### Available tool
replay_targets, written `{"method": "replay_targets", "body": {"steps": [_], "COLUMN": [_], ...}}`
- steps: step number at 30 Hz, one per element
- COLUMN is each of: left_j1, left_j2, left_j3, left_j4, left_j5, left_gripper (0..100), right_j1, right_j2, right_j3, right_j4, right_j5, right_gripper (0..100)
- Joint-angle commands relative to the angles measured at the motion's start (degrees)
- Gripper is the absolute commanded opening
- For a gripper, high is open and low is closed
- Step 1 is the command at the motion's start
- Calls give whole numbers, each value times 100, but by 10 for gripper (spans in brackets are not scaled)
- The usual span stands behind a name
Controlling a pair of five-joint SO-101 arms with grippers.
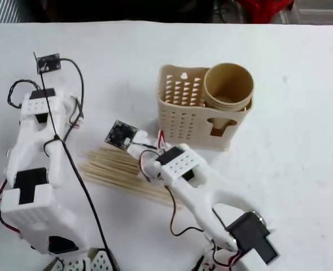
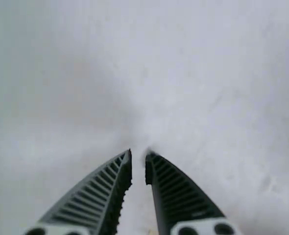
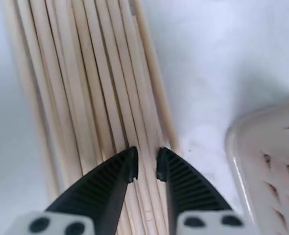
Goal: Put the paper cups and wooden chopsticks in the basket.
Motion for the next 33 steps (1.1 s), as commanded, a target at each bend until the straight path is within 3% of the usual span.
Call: {"method": "replay_targets", "body": {"steps": [1,8,15,25,33], "left_j1": [-57,-66,-66,-66,-40], "left_j2": [-57,-57,-66,-66,-66], "left_j3": [-26,-26,-35,-26,-62], "left_j4": [-88,-88,-97,-88,-97], "left_j5": [26,26,26,26,26], "left_gripper": [72,72,72,72,72], "right_j1": [92,31,-31,-171,-840], "right_j2": [-48,-224,-1270,-1534,-2809], "right_j3": [-35,-79,545,809,1538], "right_j4": [-48,716,602,699,840], "right_j5": [-35,413,448,413,448], "right_gripper": [40,166,166,166,166]}}
